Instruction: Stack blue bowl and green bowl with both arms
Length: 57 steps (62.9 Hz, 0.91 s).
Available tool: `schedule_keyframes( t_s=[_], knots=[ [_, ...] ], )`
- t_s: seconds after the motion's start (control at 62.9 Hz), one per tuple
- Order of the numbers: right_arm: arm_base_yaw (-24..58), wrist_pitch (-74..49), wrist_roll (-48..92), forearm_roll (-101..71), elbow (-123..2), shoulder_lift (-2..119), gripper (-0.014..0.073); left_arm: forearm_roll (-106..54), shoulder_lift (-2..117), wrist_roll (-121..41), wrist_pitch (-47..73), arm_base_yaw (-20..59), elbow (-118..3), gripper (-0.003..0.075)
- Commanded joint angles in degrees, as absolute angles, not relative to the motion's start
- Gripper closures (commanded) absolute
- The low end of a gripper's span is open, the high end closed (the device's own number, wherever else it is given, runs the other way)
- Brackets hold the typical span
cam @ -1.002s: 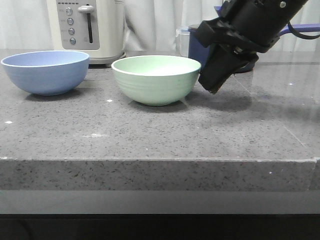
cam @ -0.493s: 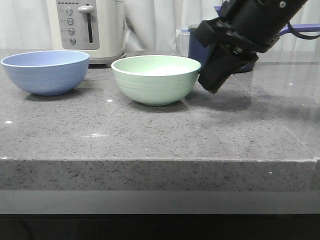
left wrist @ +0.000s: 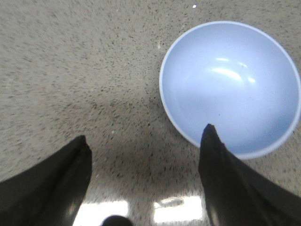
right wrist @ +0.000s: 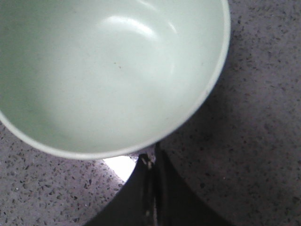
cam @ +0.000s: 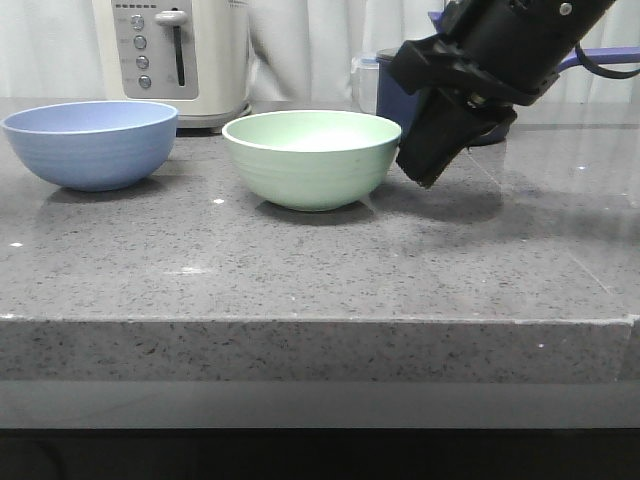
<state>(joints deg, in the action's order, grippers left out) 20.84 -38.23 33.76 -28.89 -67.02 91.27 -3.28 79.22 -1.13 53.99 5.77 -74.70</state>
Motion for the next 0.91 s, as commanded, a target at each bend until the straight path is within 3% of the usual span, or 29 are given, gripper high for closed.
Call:
schedule_keyframes(
  t_s=[0.0,0.223,0.509,0.89],
  knots=[
    [20.75,-36.51,34.27,-30.36,-68.31,89.11,0.0657,-10.81,82.83,-5.40,52.39,3.84,-79.60,0.0248],
    [20.75,-36.51,34.27,-30.36,-68.31,89.11,0.0657,-22.75,92.73,-9.39,52.49,0.55,-84.26,0.0248],
    [20.75,-36.57,34.27,-30.36,-68.31,89.11,0.0657,-25.90,99.30,-9.85,51.23,0.56,-85.22,0.0260],
    [20.75,-36.57,34.27,-30.36,-68.31,89.11,0.0657,-25.90,99.43,-10.93,50.68,0.56,-85.22,0.0639]
  ],
)
